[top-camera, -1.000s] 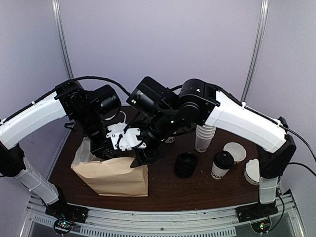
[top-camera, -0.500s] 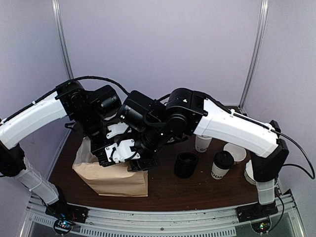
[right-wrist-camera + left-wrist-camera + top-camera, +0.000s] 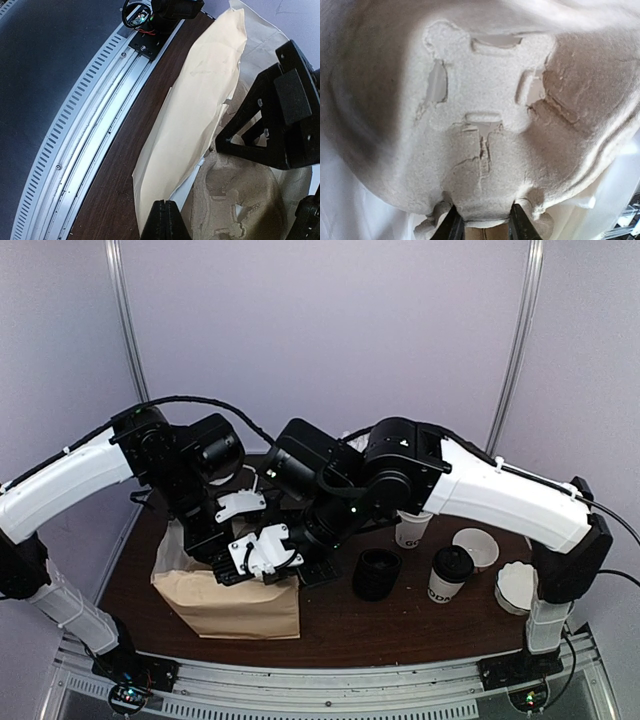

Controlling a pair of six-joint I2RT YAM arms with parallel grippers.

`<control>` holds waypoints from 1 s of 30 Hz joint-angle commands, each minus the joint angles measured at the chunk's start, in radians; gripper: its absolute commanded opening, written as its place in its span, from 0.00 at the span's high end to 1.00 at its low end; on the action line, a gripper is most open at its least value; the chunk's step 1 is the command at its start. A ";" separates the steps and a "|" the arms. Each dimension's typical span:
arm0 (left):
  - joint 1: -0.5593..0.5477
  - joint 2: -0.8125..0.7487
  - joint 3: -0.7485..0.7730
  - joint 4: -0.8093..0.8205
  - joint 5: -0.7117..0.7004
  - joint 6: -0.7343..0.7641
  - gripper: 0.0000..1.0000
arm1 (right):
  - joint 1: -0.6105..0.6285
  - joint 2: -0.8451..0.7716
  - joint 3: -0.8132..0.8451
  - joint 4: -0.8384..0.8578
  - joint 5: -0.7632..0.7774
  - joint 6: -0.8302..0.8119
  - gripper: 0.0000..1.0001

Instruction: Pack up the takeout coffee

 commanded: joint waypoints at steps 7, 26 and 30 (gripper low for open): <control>0.004 -0.068 -0.035 -0.085 -0.016 -0.095 0.85 | -0.024 -0.073 -0.032 -0.027 0.065 -0.060 1.00; -0.079 -0.028 0.083 -0.350 -0.104 -0.433 0.87 | -0.085 -0.116 -0.092 0.035 0.224 -0.094 1.00; -0.080 -0.066 0.059 -0.348 -0.054 -0.483 0.87 | -0.085 -0.115 -0.096 0.045 0.242 -0.080 1.00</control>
